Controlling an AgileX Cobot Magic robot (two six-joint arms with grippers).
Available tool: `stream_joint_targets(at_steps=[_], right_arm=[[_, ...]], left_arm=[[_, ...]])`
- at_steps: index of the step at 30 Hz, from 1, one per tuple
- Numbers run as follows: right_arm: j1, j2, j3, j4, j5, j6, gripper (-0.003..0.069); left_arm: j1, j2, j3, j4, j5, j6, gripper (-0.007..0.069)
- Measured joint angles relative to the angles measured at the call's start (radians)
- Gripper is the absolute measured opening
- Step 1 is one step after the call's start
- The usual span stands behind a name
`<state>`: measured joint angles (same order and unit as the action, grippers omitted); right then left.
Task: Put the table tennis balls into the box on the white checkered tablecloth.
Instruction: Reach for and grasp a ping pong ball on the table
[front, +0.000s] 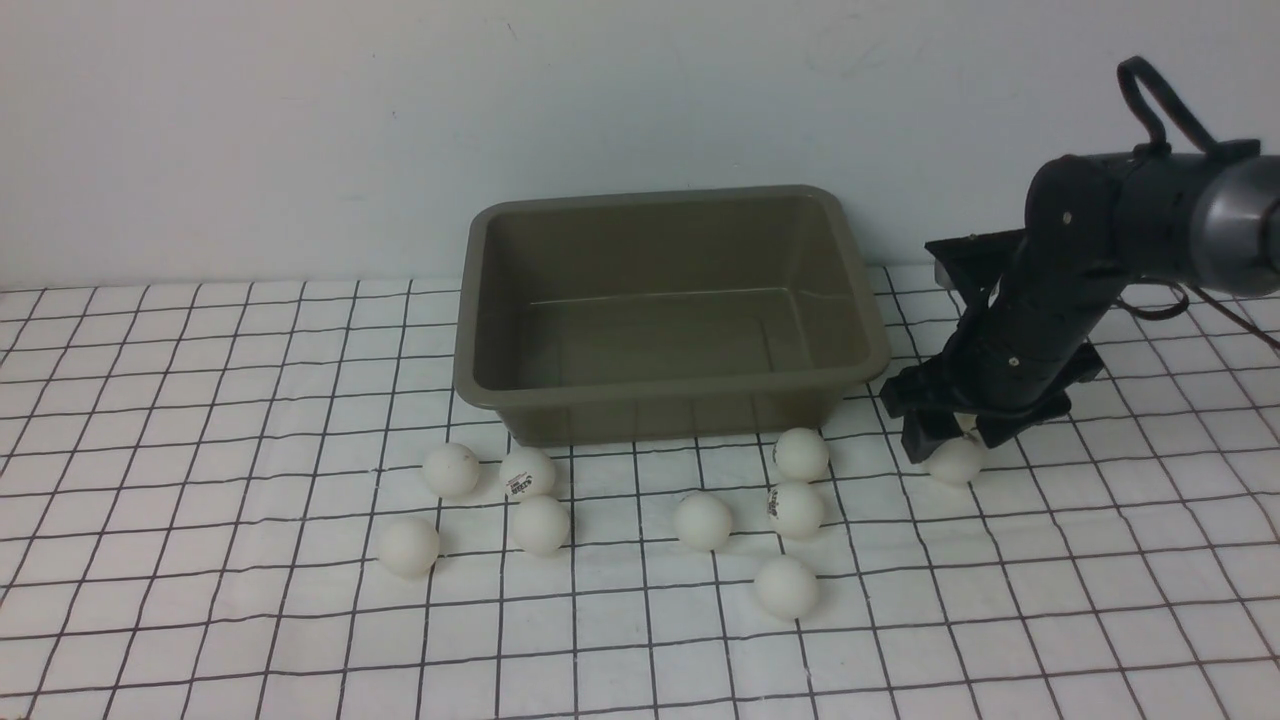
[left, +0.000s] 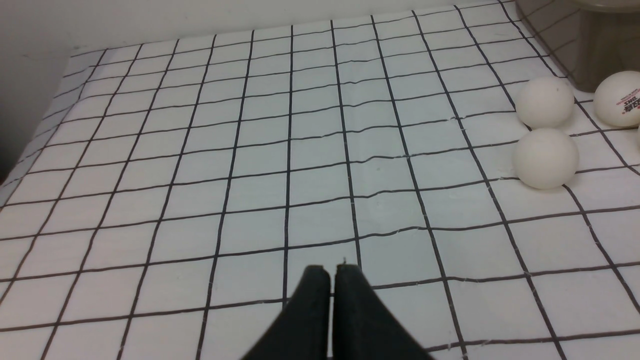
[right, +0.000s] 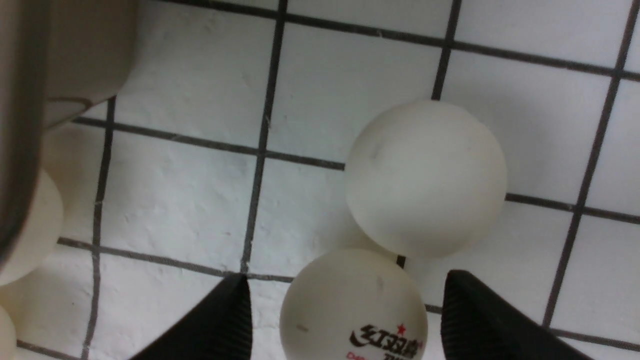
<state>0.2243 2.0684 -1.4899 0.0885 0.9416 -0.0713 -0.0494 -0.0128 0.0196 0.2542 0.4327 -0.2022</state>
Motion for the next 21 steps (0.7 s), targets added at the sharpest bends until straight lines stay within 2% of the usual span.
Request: stream_joint_targets(at_steps=[7, 21], right_arm=[[0.0, 0.001, 0.0, 0.0, 0.0, 0.0, 0.0412], [0.0, 0.001, 0.0, 0.0, 0.025, 0.0, 0.0399]], left_arm=[[0.0, 0.0, 0.0, 0.0, 0.0, 0.0, -0.0004], [0.0, 0.0, 0.0, 0.0, 0.0, 0.0, -0.0004]])
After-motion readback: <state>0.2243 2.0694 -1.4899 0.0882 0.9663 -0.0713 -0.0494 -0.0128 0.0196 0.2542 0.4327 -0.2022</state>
